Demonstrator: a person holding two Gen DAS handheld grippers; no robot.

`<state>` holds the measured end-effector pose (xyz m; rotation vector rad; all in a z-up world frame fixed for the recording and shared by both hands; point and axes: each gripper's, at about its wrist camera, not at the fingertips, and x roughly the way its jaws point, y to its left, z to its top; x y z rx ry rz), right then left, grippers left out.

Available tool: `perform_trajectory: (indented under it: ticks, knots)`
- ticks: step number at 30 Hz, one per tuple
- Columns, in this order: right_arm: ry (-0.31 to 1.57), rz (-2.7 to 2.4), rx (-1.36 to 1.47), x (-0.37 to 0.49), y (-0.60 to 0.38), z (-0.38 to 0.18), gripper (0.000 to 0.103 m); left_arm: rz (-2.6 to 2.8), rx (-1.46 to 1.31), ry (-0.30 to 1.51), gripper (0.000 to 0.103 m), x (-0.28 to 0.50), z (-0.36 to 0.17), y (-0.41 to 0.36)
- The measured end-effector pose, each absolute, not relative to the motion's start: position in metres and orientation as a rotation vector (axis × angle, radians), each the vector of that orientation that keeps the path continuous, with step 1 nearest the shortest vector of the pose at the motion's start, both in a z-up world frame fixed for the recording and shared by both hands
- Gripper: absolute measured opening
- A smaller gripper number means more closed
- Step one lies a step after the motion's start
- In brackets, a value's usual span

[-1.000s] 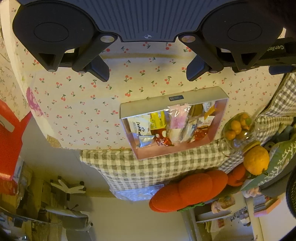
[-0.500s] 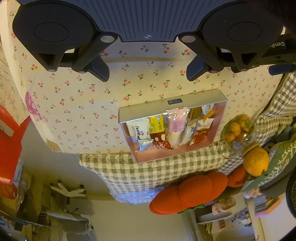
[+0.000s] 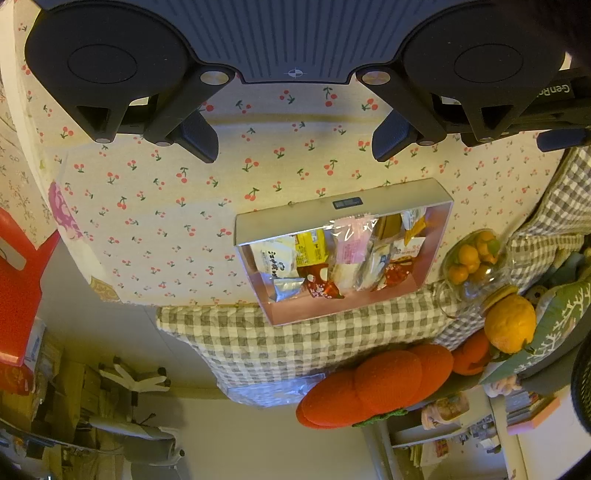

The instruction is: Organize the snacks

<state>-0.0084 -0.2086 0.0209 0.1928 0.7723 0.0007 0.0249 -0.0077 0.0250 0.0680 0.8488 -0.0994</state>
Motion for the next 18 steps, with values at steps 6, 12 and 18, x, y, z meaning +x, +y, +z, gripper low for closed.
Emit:
perform_trajectory:
  ticks: [6,12,18]
  knots:
    - [0.771,0.001,0.195,-0.0083,-0.2086,0.0203,0.092,-0.095,0.069,0.847,0.102,0.0246,0.0247,-0.0073]
    - [0.771,0.001,0.195,-0.0085,-0.2088,0.0199,0.092,-0.097,0.070,0.848,0.103,0.0246,0.0249,-0.0073]
    - [0.772,0.000,0.196,-0.0086,-0.2086,0.0201,0.092,-0.095,0.068,0.849,0.103,0.0249,0.0246,-0.0072]
